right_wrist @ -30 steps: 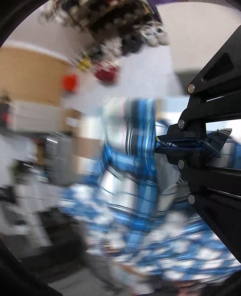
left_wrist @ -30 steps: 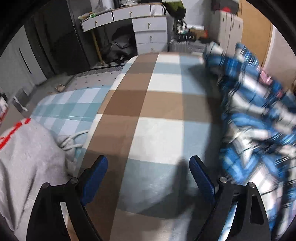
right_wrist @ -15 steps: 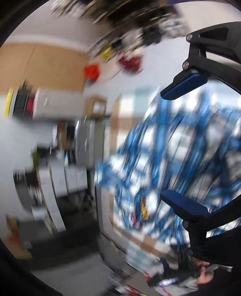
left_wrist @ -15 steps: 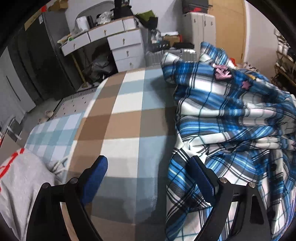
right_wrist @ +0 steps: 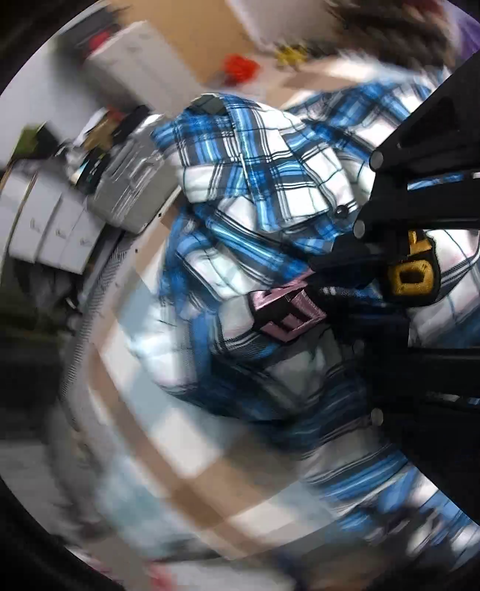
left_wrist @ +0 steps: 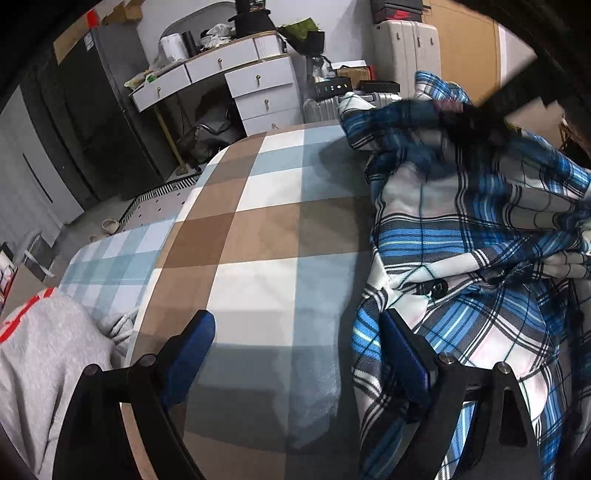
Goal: Fold large clothes
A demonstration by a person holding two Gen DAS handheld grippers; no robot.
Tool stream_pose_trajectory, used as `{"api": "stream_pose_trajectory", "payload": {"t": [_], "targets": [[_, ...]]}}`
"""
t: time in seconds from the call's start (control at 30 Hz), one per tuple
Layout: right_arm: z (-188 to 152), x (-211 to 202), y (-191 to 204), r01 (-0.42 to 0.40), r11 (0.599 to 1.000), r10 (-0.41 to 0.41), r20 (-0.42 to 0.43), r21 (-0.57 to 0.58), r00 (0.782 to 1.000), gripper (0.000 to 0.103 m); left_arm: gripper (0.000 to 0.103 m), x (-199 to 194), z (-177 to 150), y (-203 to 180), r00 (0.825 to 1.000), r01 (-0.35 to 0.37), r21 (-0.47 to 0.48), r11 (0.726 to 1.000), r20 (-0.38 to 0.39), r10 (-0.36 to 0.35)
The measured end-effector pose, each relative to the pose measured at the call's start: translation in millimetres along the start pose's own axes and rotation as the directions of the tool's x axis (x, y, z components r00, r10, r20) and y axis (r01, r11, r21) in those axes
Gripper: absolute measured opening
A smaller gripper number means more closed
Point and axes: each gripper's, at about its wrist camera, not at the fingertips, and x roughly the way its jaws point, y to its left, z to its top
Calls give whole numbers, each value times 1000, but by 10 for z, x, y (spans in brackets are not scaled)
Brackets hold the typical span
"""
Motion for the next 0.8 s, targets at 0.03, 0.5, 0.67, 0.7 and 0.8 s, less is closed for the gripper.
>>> {"api": "stream_pose_trajectory", "payload": {"t": [0.03, 0.5, 0.67, 0.7, 0.8], "targets": [[29, -88, -61, 4, 1000, -5, 47, 19, 999, 10, 89, -1, -10, 24, 1000, 8, -12, 1000, -6, -8], [247, 8, -202, 114, 988, -108, 70, -99, 992, 82, 89, -43, -61, 49, 1000, 23, -23, 999, -11, -24], [44, -463, -466, 180, 976, -160, 162, -121, 974, 88, 89, -57, -43, 62, 1000, 17, -5, 1000, -19, -17], [-26, -540, -526, 188, 976, -167, 170, -111, 971, 88, 89, -61, -36, 65, 1000, 15, -5, 1000, -26, -15], [-361, -681, -643, 87, 989, -69, 143, -118, 987, 88, 88, -154, -18, 78, 1000, 16, -4, 1000, 2, -16]]}}
